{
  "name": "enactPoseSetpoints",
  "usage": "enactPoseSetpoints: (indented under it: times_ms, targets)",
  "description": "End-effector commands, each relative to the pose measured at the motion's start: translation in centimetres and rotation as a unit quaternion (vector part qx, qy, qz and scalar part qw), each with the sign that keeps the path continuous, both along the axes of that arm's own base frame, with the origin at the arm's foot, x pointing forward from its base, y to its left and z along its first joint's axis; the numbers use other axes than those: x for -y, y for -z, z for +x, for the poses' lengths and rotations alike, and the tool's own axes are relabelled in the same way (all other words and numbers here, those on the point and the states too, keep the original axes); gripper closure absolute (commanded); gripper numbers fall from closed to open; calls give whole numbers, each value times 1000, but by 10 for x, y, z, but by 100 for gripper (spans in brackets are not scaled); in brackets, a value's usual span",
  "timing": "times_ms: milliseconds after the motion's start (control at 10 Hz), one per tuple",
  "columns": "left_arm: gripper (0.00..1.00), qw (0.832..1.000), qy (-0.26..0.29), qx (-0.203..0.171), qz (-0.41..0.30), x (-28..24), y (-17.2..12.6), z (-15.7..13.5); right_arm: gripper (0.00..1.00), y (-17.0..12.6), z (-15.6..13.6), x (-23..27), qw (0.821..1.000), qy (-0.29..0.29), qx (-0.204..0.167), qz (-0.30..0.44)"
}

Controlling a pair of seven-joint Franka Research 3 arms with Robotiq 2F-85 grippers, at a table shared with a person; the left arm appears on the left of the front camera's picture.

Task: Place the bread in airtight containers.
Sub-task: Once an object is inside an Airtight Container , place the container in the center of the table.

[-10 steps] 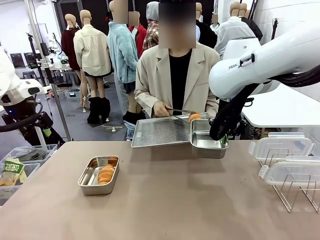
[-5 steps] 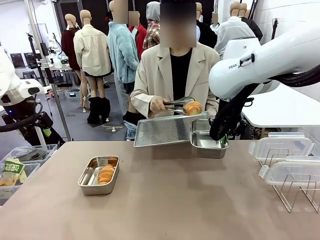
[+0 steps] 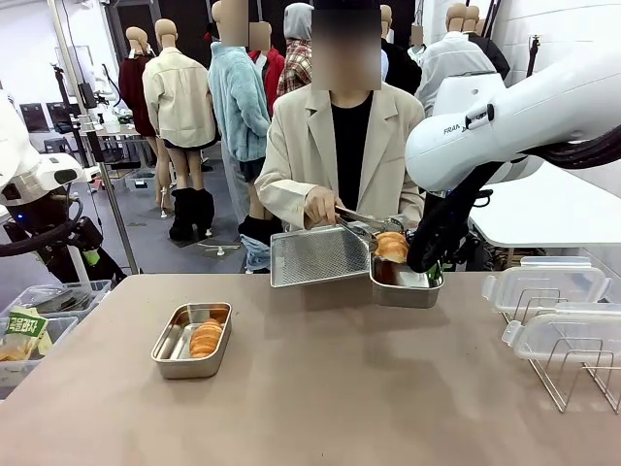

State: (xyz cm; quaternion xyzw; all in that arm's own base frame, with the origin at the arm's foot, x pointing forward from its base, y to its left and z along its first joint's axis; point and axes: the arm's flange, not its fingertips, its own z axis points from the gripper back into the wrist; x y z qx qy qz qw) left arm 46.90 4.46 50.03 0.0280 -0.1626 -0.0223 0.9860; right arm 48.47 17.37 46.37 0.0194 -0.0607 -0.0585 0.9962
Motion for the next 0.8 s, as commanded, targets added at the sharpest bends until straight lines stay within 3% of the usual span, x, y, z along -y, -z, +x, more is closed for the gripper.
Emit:
enactPoseSetpoints:
  times_ms: [0, 700]
  targets:
    - [0, 1000, -8, 2, 2, 1, -2, -1, 100, 0, -1, 0, 1000, -2, 10, 2]
    - [0, 1000, -8, 2, 2, 1, -2, -1, 100, 0, -1, 0, 1000, -2, 10, 2]
